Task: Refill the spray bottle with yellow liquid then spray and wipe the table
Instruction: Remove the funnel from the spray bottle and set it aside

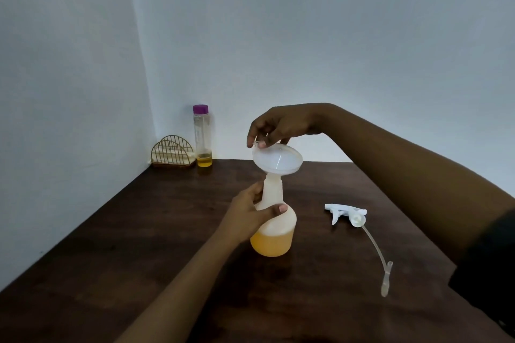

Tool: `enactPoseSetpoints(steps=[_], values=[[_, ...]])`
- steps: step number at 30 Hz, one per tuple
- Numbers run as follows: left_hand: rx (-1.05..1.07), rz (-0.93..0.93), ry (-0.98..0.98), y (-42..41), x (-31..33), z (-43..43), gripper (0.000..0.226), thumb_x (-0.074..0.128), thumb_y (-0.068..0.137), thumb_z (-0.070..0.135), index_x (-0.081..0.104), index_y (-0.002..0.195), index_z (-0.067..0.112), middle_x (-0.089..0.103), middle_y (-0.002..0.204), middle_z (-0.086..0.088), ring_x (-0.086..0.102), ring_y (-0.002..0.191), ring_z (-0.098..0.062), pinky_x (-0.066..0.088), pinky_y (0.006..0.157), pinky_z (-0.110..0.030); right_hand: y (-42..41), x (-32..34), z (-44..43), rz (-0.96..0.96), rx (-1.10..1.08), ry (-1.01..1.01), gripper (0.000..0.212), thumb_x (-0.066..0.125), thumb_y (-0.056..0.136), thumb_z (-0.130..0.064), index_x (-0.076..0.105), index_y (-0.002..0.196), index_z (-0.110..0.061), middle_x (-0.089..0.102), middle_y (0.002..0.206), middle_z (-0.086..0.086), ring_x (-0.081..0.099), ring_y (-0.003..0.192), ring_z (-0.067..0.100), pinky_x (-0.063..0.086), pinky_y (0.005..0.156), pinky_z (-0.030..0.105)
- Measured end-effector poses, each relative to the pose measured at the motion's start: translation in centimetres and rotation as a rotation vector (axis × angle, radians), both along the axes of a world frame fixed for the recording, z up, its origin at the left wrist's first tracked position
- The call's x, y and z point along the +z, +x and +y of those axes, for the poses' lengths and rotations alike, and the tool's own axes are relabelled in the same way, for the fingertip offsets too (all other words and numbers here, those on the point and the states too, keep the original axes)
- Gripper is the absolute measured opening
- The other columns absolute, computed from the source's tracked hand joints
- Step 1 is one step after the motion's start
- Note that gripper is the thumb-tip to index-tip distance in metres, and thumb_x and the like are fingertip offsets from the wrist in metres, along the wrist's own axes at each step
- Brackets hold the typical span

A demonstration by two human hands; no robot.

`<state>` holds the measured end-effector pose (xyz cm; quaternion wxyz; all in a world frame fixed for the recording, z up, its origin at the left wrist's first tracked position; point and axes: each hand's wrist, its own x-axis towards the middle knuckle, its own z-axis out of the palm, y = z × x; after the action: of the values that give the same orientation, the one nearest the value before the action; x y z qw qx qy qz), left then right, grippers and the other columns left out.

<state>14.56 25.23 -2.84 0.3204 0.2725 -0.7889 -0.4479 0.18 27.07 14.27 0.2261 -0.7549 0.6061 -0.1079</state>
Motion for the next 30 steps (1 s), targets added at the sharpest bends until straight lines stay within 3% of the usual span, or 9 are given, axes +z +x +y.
enactPoseSetpoints(steps=[6,10,15,22,26,30], values=[[0.012,0.01,0.015,-0.1,-0.5,-0.2,0.065,0.072,0.077,0.034,0.045,0.135,0.024,0.054,0.121,0.012,0.051,0.111,-0.008,0.046,0.089,-0.025,-2.0,-1.0,0.2,-0.194,-0.255,0.086,0.002,0.062,0.089,-0.018,0.061,0.091,-0.017,0.063,0.089,0.001,0.059,0.073,0.013,0.049,0.058,0.021],[0.012,0.012,0.016,-0.2,-0.6,-0.1,0.064,0.071,0.078,0.035,0.046,0.135,0.024,0.056,0.123,0.01,0.054,0.115,-0.012,0.048,0.097,-0.035,-2.8,-2.0,1.0,-0.321,-0.361,0.126,0.008,0.059,0.09,-0.023,0.062,0.089,-0.015,0.063,0.072,-0.002,0.056,0.054,0.008,0.04,0.045,0.016],[0.007,0.037,0.023,-0.2,-0.6,-0.1,0.059,0.072,0.078,0.035,0.049,0.131,0.024,0.059,0.12,0.008,0.057,0.111,-0.013,0.05,0.092,-0.032,-3.0,-2.5,1.8,-0.573,-0.458,-0.005,0.01,0.06,0.089,-0.017,0.065,0.093,-0.009,0.065,0.065,-0.003,0.057,0.046,0.007,0.046,0.044,0.016],[0.001,0.042,0.029,-0.1,-0.9,-0.1,0.058,0.072,0.077,0.037,0.05,0.129,0.024,0.06,0.124,0.004,0.058,0.112,-0.015,0.051,0.094,-0.037,-2.3,-2.9,2.9,-0.549,-0.466,-0.13,0.007,0.061,0.089,-0.013,0.066,0.089,-0.009,0.065,0.066,0.0,0.058,0.045,0.008,0.044,0.043,0.016],[0.003,0.047,0.023,-0.1,-0.8,0.0,0.059,0.071,0.078,0.035,0.049,0.131,0.023,0.058,0.119,0.008,0.057,0.111,-0.013,0.05,0.09,-0.03,-2.1,-3.4,3.2,-0.571,-0.482,-0.161,0.007,0.06,0.089,-0.012,0.066,0.086,-0.009,0.064,0.063,0.002,0.057,0.044,0.008,0.044,0.043,0.016],[0.006,0.046,0.029,-0.1,-0.8,0.0,0.059,0.071,0.078,0.034,0.049,0.132,0.022,0.059,0.124,0.005,0.056,0.112,-0.013,0.05,0.091,-0.031,-2.1,-3.6,3.6,-0.549,-0.479,-0.171,0.007,0.06,0.089,-0.011,0.066,0.087,-0.008,0.064,0.066,0.002,0.058,0.045,0.009,0.046,0.043,0.016]])
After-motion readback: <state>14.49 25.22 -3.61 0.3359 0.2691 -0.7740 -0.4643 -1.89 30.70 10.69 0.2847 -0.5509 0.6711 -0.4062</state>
